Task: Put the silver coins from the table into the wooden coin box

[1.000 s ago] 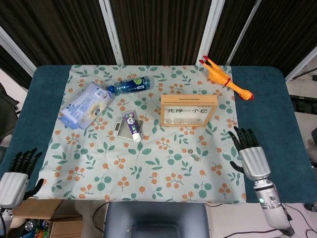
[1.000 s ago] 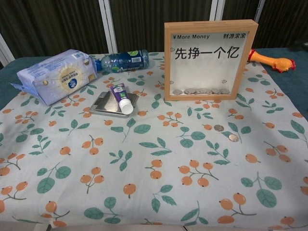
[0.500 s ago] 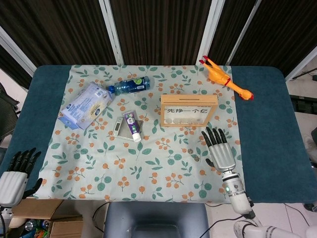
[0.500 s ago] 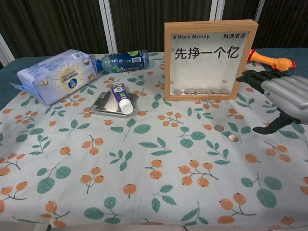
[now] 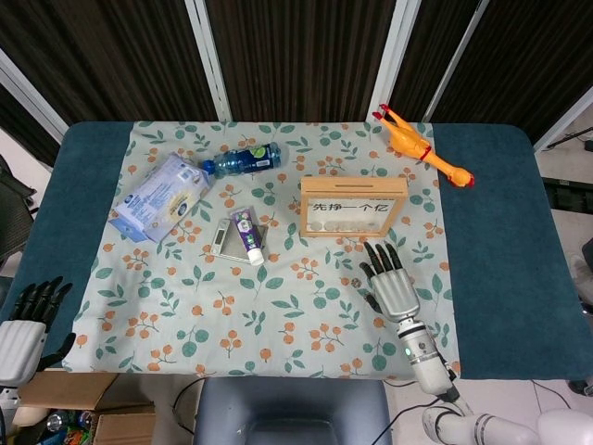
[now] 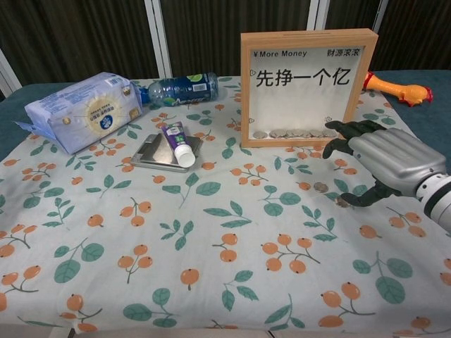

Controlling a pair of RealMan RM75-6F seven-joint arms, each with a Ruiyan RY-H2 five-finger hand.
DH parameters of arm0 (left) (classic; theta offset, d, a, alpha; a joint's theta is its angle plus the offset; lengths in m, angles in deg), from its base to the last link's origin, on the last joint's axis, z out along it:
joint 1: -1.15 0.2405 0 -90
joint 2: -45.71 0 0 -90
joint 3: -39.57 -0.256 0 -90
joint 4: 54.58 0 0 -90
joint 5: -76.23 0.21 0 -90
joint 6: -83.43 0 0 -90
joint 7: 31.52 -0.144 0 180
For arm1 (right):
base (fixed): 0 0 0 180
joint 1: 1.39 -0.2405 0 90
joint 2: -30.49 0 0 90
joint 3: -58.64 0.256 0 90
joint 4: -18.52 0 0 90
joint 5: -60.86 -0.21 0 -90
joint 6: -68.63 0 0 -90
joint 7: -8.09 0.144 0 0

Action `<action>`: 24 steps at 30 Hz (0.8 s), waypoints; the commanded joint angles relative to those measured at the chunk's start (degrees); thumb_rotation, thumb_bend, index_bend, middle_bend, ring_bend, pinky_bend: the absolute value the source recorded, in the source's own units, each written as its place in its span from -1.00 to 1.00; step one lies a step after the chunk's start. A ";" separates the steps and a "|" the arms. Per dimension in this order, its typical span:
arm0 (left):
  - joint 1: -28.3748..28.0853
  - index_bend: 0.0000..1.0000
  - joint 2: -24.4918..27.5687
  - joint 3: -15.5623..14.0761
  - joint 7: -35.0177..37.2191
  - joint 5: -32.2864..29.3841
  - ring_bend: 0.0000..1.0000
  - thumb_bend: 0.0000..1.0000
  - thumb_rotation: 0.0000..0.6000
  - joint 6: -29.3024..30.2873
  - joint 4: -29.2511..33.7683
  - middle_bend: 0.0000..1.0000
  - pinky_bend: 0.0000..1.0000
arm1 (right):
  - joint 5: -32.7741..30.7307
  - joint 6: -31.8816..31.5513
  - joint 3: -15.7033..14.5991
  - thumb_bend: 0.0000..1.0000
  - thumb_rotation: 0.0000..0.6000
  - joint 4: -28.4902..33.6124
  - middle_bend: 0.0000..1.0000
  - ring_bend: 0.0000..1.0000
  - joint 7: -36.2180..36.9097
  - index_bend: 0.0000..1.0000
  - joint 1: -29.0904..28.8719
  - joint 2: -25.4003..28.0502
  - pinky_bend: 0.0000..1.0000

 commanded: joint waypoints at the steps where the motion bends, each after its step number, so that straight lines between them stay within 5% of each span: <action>1: 0.06 -1.00 -0.11 -0.02 0.13 -0.13 -1.00 -0.29 1.00 -0.03 -0.23 -1.00 -1.00 | -0.65 -0.59 0.30 -0.14 1.00 -1.17 -1.00 -1.00 0.27 -0.13 -0.01 -1.29 -1.00; 24: 0.28 -1.00 -0.16 0.08 0.70 -1.50 -1.00 -0.29 1.00 -0.80 -1.25 -1.00 -1.00 | -3.06 0.67 1.33 -0.14 1.00 -6.10 -1.00 -1.00 1.16 0.05 -1.90 -5.93 -1.00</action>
